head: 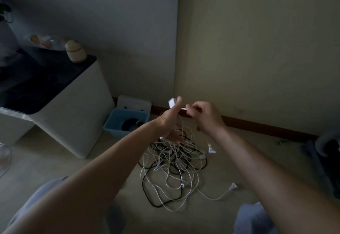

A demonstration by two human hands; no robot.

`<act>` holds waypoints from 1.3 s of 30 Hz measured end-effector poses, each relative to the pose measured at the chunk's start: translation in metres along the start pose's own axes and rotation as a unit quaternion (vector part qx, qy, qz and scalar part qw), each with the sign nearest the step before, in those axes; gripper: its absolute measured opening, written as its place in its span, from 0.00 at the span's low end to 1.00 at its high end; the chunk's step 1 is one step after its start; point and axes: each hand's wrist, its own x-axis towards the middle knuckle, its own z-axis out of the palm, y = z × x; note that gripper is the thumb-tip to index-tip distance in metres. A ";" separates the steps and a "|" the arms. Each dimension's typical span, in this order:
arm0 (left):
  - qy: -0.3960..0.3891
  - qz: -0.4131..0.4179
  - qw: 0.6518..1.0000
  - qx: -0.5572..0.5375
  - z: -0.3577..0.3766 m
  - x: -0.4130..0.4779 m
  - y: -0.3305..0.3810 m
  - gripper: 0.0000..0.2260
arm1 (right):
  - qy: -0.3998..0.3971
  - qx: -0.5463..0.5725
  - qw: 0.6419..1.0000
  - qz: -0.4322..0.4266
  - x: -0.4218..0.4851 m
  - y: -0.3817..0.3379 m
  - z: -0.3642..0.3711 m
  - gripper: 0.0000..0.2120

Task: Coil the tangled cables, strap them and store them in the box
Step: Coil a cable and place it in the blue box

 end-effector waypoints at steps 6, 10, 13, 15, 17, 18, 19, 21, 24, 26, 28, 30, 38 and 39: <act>0.115 0.142 0.929 -0.322 -0.015 0.002 0.013 0.34 | -0.243 0.310 0.915 0.090 -0.022 -0.017 0.018 0.12; 0.113 0.187 0.856 -0.469 -0.041 -0.005 0.016 0.36 | -0.328 0.207 0.918 0.079 -0.029 -0.004 0.026 0.14; 0.072 0.172 0.847 -0.498 -0.057 -0.011 0.013 0.33 | -0.297 0.128 0.945 0.055 -0.024 0.007 0.025 0.19; -0.002 0.149 0.871 -0.467 -0.058 -0.017 0.014 0.26 | -0.293 0.116 0.947 0.063 -0.017 0.014 0.018 0.19; -0.086 0.123 0.899 -0.412 -0.054 -0.019 0.013 0.28 | -0.299 0.116 0.943 0.093 -0.012 0.020 0.009 0.21; -0.116 0.116 0.909 -0.383 -0.053 -0.019 0.013 0.29 | -0.292 0.114 0.943 0.110 -0.009 0.023 0.004 0.22; -0.138 0.110 0.918 -0.354 -0.052 -0.018 0.013 0.28 | -0.280 0.119 0.944 0.125 -0.007 0.026 -0.001 0.22; -0.161 0.097 0.935 -0.300 -0.050 -0.017 0.012 0.25 | -0.251 0.151 0.945 0.144 -0.003 0.030 -0.009 0.23; -0.184 0.080 0.945 -0.258 -0.045 -0.016 0.009 0.22 | -0.182 0.268 0.935 0.142 0.002 0.029 -0.011 0.23; -0.204 0.081 0.941 -0.257 -0.042 -0.014 0.008 0.23 | -0.134 0.365 0.912 0.134 0.005 0.023 -0.010 0.22; -0.224 0.087 0.935 -0.259 -0.038 -0.011 0.010 0.23 | -0.107 0.433 0.884 0.140 0.007 0.018 -0.010 0.17; -0.248 0.089 0.927 -0.268 -0.032 -0.010 0.010 0.22 | -0.105 0.474 0.862 0.143 0.006 0.013 -0.009 0.07; -0.288 0.071 0.912 -0.284 -0.011 -0.008 0.008 0.21 | -0.108 0.516 0.839 0.134 -0.016 -0.023 0.012 0.11; -0.285 0.067 0.912 -0.286 -0.009 -0.008 0.007 0.22 | -0.120 0.531 0.825 0.150 -0.018 -0.028 0.010 0.19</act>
